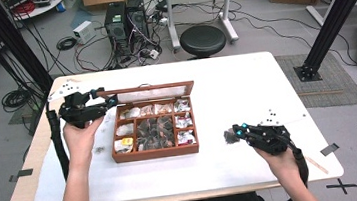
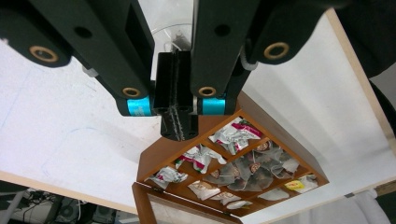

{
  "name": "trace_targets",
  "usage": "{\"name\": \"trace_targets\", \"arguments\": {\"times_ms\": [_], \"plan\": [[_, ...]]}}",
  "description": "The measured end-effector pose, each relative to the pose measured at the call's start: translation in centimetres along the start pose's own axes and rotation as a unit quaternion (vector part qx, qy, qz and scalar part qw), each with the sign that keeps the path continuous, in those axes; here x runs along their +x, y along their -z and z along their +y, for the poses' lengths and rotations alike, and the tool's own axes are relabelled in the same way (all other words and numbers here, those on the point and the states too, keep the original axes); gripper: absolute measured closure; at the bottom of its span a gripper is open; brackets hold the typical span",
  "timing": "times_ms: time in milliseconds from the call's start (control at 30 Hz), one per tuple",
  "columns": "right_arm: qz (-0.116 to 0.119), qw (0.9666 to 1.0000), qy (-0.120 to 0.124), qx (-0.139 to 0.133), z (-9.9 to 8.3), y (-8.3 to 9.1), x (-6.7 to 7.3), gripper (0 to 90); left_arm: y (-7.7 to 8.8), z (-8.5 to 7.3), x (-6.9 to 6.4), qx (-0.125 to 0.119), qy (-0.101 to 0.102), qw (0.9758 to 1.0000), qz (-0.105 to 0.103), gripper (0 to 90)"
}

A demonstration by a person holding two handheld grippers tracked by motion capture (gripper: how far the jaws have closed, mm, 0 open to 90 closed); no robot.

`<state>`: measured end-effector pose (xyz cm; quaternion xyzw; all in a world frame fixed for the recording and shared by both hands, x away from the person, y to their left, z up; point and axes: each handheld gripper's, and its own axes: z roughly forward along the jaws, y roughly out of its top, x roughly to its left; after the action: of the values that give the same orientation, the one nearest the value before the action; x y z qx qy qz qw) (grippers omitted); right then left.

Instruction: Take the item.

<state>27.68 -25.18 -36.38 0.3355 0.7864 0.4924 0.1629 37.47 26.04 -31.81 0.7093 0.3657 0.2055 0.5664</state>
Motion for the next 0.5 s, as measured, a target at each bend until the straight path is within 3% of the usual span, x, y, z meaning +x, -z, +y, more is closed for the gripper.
{"name": "trace_targets", "arguments": {"times_ms": [133, 500], "plan": [[-0.001, 1.0, 0.0, -0.002, -0.05, 0.01, -0.07, 88.7, 0.01, 0.01, 0.0, 0.001, -0.001, 1.0, 0.0, 34.1], [-0.009, 0.9999, -0.003, -0.014, 0.61, 0.01, -0.33, 74.6, 0.11, -0.12, -0.15, 0.002, -0.001, 1.0, 0.001, 33.9]]}}
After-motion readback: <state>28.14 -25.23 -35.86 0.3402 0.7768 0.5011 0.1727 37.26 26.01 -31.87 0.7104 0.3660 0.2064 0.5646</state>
